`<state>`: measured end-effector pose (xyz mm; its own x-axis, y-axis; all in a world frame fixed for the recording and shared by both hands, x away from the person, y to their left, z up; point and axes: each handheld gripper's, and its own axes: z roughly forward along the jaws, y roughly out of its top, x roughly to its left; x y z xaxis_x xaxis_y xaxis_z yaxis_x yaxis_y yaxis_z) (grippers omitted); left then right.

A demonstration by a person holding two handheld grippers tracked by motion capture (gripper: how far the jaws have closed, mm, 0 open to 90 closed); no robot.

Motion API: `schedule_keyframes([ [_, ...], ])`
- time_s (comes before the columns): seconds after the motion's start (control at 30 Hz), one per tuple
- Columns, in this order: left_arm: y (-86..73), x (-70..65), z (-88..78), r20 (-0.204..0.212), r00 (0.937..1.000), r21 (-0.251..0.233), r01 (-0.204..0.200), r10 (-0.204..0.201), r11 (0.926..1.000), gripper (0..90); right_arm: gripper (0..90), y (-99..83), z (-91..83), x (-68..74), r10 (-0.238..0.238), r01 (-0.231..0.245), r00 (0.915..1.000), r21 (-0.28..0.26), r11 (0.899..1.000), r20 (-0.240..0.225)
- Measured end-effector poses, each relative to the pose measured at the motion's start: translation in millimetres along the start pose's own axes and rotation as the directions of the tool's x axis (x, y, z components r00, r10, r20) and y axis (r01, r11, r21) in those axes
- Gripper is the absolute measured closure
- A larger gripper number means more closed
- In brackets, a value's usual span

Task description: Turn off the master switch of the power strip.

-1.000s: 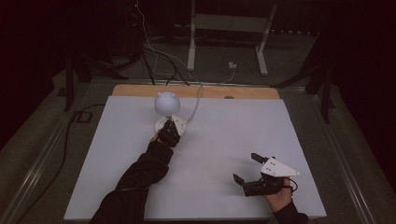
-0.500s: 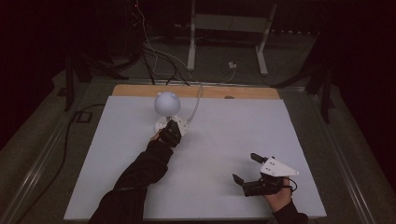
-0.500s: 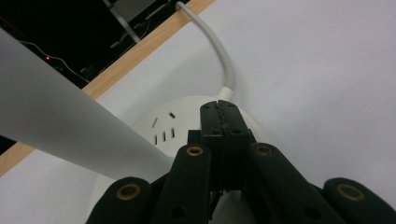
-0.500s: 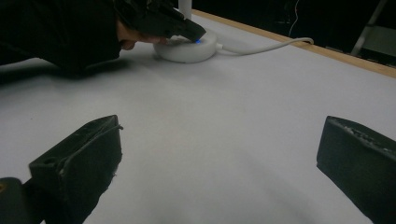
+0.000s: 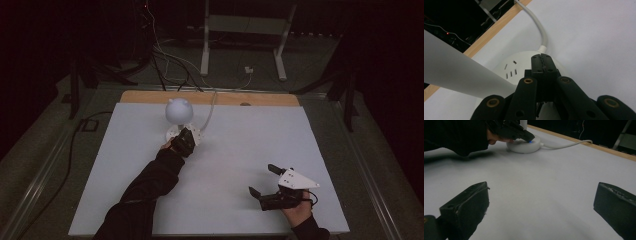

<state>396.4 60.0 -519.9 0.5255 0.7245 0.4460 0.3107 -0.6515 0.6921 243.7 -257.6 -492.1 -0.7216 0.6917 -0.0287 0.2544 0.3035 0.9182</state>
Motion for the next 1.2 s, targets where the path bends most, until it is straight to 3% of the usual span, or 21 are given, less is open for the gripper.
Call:
schedule_keyframes([
  [0.2, 4.3, 3.6, 0.8, 0.025, 0.9996, 0.027, -0.014, 0.013, 0.9995, 90.0, 0.0, 0.2, -0.1, 0.7, -0.002, 0.002, 1.0, 0.0, 1.0, 0.001],
  [0.27, 5.1, 2.9, 0.9, 0.024, 0.9989, 0.032, -0.041, 0.04, 0.9986, 90.0, 0.0, 0.0, 0.1, 0.7, -0.004, 0.004, 1.0, 0.002, 1.0, 0.0],
  [0.4, 8.4, 3.8, 1.2, 0.031, 0.9981, 0.057, -0.055, 0.054, 0.9968, 90.0, 0.0, 0.0, 0.1, 0.5, -0.001, 0.001, 1.0, 0.002, 1.0, 0.0],
  [0.57, 12.3, 2.2, 1.9, 0.031, 0.9935, 0.084, -0.111, 0.109, 0.9902, 90.0, 0.0, 0.2, 0.5, 0.9, -0.003, 0.003, 1.0, 0.002, 1.0, -0.002],
  [0.7, 15.3, -1.3, 3.0, 0.02, 0.9857, 0.108, -0.168, 0.167, 0.9797, 90.0, 0.0, 0.6, 0.1, 1.0, -0.004, 0.004, 1.0, -0.001, 1.0, 0.0],
  [0.97, 14.2, 1.8, 3.0, 0.031, 0.9877, 0.095, -0.155, 0.153, 0.9833, 90.0, 0.0, 0.0, 0.5, 0.7, -0.003, 0.003, 1.0, 0.004, 1.0, -0.002],
  [1.07, 13.5, 2.9, 2.9, 0.009, 0.992, 0.066, -0.126, 0.126, 0.9898, 90.0, 0.0, 0.2, 0.5, 0.0, 0.0, 0.0, 1.0, -0.001, 1.0, -0.001],
  [1.13, 14.6, 3.6, 2.5, 0.028, 0.9957, 0.059, -0.09, 0.089, 0.9942, 90.0, 0.0, 0.0, 0.8, -0.4, 0.002, -0.002, 1.0, 0.002, 1.0, 0.001],
  [1.2, 15.2, 1.6, 0.6, 0.008, 0.9953, 0.041, -0.097, 0.097, 0.9945, 90.0, 0.0, 0.0, 0.6, -0.4, 0.002, -0.002, 1.0, 0.001, 1.0, 0.002],
])
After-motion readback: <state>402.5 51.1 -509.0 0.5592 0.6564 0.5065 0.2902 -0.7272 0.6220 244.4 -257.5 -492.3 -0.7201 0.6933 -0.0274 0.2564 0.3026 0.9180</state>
